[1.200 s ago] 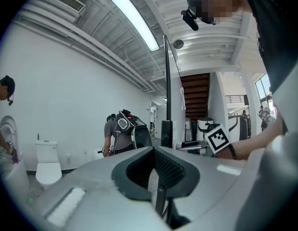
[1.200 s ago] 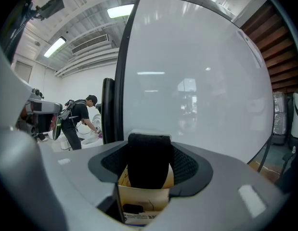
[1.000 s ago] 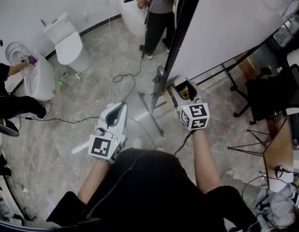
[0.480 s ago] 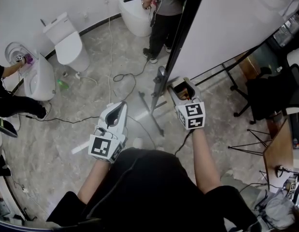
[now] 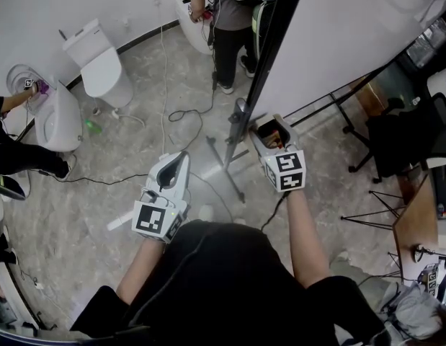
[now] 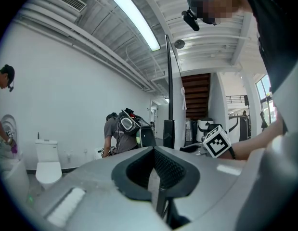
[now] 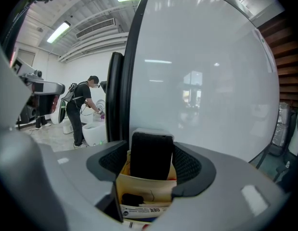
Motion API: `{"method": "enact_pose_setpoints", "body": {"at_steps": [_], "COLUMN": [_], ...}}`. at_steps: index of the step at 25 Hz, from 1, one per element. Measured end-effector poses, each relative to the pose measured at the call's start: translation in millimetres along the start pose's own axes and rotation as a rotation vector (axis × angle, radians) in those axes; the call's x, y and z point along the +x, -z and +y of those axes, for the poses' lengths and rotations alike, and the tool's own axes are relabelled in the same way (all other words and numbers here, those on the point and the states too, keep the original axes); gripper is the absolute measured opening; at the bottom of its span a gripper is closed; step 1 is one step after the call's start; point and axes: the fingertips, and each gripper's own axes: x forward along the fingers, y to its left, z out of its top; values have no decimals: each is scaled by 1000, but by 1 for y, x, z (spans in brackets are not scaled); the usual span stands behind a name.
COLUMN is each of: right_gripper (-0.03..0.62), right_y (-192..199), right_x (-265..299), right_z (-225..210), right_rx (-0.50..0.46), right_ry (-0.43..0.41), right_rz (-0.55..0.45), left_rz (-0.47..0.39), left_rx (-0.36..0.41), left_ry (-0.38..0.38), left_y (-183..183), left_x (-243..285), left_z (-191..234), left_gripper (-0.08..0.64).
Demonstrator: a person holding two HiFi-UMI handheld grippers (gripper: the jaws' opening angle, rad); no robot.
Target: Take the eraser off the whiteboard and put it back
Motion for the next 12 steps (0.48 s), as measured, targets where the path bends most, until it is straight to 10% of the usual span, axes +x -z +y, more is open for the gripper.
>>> {"method": "enact_pose_setpoints", "body": {"at_steps": [12], "right_gripper": [305], "right_y": [-13], "right_x": [-21], "right_z": [-2], "right_rx": [10], "right_ry": [8], "right_rz": [-48], "left_rz": [24], "left_rx": [11], "left_ry": [19], "left_y": [-1], "left_x": [3], "left_z": [-8], "left_gripper": [6]}}
